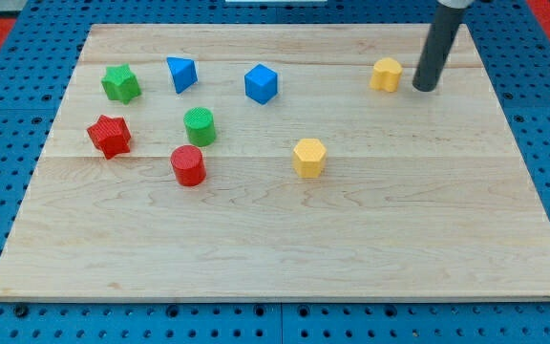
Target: Slightly slide the yellow heart towards the left side
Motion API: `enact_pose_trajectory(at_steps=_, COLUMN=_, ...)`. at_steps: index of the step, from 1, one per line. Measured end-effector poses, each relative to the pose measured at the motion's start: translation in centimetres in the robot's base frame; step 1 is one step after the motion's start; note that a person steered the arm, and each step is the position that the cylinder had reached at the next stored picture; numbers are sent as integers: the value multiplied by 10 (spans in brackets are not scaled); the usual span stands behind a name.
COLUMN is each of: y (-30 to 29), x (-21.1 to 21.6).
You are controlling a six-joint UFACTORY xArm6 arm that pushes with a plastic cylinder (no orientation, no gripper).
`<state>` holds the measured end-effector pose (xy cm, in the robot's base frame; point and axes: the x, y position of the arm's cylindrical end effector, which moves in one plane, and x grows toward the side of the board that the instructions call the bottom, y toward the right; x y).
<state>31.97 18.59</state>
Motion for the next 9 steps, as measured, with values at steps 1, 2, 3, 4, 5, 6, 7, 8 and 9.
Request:
enact_pose_trajectory(at_steps=1, y=-2, x=-1)
enact_pose_trajectory(at_steps=2, y=-2, x=-1)
enact_pose_trajectory(at_steps=3, y=-5, x=-1)
enact_pose_trajectory(at_steps=4, y=-13, x=-1)
enact_pose_trajectory(at_steps=5, y=-17, x=-1)
enact_pose_trajectory(at_steps=6, y=-23, x=-1)
enact_pose_trajectory(at_steps=7, y=-25, x=-1)
enact_pose_trajectory(at_steps=8, y=-28, x=-1)
enact_pose_trajectory(at_steps=9, y=-26, x=2)
